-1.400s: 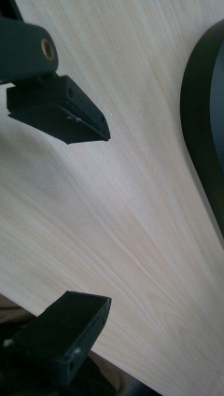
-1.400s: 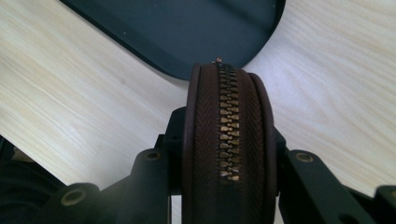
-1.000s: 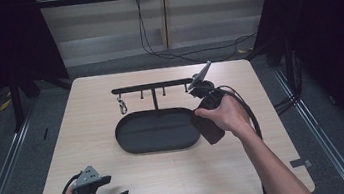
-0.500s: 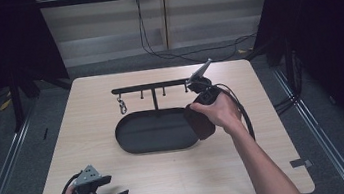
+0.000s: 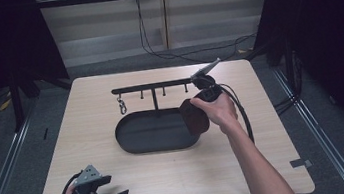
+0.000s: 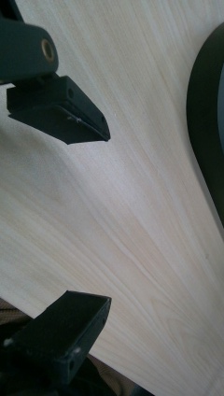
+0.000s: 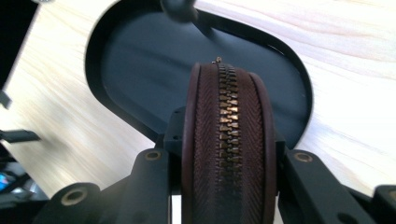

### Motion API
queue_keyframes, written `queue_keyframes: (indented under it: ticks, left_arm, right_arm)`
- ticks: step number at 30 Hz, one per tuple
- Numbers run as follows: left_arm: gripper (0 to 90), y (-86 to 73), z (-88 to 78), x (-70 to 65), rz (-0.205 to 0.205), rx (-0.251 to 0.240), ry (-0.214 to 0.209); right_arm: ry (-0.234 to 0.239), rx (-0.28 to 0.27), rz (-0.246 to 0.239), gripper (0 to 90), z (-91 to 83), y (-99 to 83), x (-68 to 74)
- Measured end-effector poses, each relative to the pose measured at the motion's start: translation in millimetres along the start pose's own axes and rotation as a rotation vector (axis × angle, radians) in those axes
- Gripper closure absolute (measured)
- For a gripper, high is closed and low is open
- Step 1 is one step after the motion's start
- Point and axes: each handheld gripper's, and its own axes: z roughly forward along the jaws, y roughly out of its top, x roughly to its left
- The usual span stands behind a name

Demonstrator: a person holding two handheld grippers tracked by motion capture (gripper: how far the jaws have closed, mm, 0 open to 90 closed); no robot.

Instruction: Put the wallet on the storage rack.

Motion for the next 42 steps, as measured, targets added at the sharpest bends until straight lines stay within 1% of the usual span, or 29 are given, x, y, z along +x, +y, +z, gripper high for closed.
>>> queue_keyframes:
  ticks: [2,6,7,9,12,16,18,19,22,25,27,30,32,33,34,37,38,39,41,42]
  left_arm:
    - [17.0,0.0,-0.2,-1.0,0.003,0.0,-0.001]
    - [17.0,-0.5,-1.3,-1.5,0.005,-0.001,-0.001]
    - [17.0,-0.5,-1.3,-1.5,0.005,-0.001,-0.001]
    - [17.0,-0.2,-1.5,-0.8,0.001,-0.003,-0.005]
    - [17.0,-0.4,-1.3,-0.8,0.001,-0.003,-0.002]
    - [17.0,0.3,-1.1,-1.0,0.002,-0.002,0.001]
    - [17.0,0.4,-0.4,-1.4,0.004,0.0,0.0]
    - [17.0,0.3,-0.1,-1.7,0.004,0.003,-0.003]
    - [17.0,0.3,-0.2,-1.4,0.005,0.002,-0.003]
    - [17.0,0.3,-0.2,-1.1,0.0,-0.001,-0.006]
    - [17.0,0.3,-0.4,-1.0,0.0,-0.001,-0.004]
    - [17.0,0.4,-0.4,-0.7,0.003,0.002,-0.005]
    - [17.0,0.2,-0.5,-0.9,0.0,0.0,-0.005]
    - [17.0,0.1,-0.4,-0.9,-0.001,0.0,-0.005]
    - [17.0,0.2,-0.5,-0.8,0.0,0.001,-0.005]
    - [17.0,0.3,-1.0,-0.8,-0.002,-0.003,-0.005]
    - [17.0,0.4,-1.1,-0.8,-0.002,-0.005,-0.006]
    - [17.0,0.5,-1.1,-0.9,-0.001,-0.005,-0.007]
    - [17.0,1.1,-0.8,-1.2,0.0,-0.006,-0.007]
    - [17.0,1.5,-0.6,-1.3,0.004,-0.008,-0.004]
  right_arm:
    - [0.019,-0.022,0.028,65.7,2.2,0.5,-1.4]
    - [0.045,-0.061,0.062,65.7,10.6,-0.8,-4.6]
    - [0.053,-0.063,0.072,65.8,13.3,-1.5,-5.4]
    - [0.055,-0.075,0.089,65.8,17.6,-2.7,-7.0]
    - [0.086,-0.09,0.1,65.8,26.1,-4.0,-11.0]
    - [0.133,-0.116,0.137,65.8,36.5,-6.0,-14.6]
    - [0.134,-0.131,0.151,65.8,41.1,-7.0,-17.1]
    - [0.145,-0.138,0.16,65.8,42.9,-7.7,-18.8]
    - [0.151,-0.151,0.183,65.8,49.2,-9.9,-23.3]
    - [0.147,-0.159,0.193,65.7,53.8,-11.5,-26.1]
    - [0.16,-0.171,0.214,65.7,61.8,-13.0,-29.3]
    - [0.162,-0.152,0.225,65.6,71.8,-13.1,-29.3]
    - [0.179,-0.152,0.226,65.5,78.6,-12.9,-28.2]
    - [0.178,-0.143,0.226,65.5,81.8,-12.7,-27.3]
    - [0.182,-0.15,0.215,65.4,84.9,-12.8,-27.5]
    - [0.205,-0.151,0.219,64.7,90.9,-12.4,-26.5]
    - [0.202,-0.16,0.205,64.2,91.9,-12.2,-26.8]
    - [0.2,-0.16,0.201,62.5,92.3,-12.1,-27.0]
    - [0.189,-0.143,0.21,52.7,93.0,-11.5,-27.3]
    - [0.174,-0.136,0.213,51.1,93.9,-11.7,-29.0]
